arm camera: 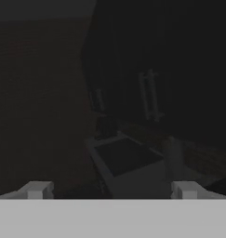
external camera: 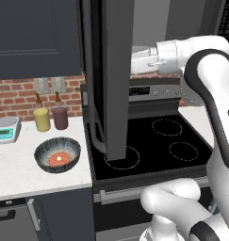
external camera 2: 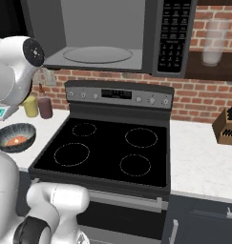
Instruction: Open the microwave, place the bowl with waffle inside the microwave, then close the microwave door and turn it on.
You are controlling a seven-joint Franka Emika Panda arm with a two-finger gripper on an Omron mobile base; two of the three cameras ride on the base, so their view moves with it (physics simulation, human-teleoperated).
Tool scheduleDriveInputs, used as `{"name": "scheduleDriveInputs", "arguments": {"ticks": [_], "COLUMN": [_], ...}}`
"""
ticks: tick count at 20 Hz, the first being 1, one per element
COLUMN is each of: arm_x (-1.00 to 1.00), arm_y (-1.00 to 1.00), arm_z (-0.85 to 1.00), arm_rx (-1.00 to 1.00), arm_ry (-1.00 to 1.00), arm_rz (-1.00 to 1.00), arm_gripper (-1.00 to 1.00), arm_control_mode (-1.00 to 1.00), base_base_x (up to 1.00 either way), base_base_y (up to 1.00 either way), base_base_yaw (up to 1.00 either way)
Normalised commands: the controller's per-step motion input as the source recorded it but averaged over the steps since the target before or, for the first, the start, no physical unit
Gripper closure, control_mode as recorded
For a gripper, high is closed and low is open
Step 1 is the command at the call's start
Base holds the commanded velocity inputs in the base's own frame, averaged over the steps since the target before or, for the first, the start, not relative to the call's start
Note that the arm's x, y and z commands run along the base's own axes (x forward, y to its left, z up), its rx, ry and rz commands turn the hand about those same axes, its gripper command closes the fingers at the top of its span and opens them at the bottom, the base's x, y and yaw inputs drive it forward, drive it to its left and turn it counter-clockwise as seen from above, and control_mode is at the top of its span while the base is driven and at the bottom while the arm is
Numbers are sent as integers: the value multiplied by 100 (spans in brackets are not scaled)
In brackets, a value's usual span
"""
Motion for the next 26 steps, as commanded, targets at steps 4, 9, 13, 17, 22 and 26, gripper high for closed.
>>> {"name": "scheduleDriveInputs", "arguments": {"ticks": [4,9,13,17,22,26], "arm_x": [-13,-48,-78,-47,-8,0], "arm_y": [61,-1,-58,-98,-90,-49], "arm_z": [1,2,12,0,-42,-68], "arm_rx": [0,0,8,10,10,10], "arm_ry": [0,0,0,3,18,43], "arm_rz": [0,0,0,-8,-18,-13], "arm_gripper": [-100,-100,-100,-100,-100,-100], "arm_control_mode": [-100,-100,-100,-100,-100,-100], "base_base_x": [0,0,0,0,0,0], "base_base_y": [0,0,0,0,0,0], "base_base_yaw": [0,0,0,0,0,0]}}
